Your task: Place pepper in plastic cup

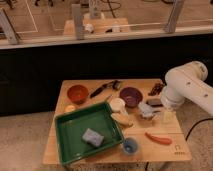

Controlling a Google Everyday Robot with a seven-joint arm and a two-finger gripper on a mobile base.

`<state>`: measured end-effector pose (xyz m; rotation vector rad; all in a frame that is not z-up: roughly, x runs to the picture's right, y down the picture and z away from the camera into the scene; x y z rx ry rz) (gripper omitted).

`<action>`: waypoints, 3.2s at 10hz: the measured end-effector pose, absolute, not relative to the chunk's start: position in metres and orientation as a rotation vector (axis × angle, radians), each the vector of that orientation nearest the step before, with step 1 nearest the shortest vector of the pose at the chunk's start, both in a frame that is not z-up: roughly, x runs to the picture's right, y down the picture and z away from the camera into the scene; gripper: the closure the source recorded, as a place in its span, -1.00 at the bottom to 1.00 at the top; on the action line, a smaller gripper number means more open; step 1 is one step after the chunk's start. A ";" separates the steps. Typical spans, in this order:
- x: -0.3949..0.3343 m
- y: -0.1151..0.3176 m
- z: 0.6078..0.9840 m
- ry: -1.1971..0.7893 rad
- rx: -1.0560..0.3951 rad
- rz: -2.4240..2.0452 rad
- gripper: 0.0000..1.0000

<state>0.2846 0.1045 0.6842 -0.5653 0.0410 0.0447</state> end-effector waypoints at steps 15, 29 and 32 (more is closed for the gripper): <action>0.285 0.105 0.685 0.040 -0.566 0.045 -0.60; 0.283 0.207 0.705 -0.009 -0.636 0.107 -0.60; 0.277 0.243 0.696 -0.040 -0.651 0.131 -0.60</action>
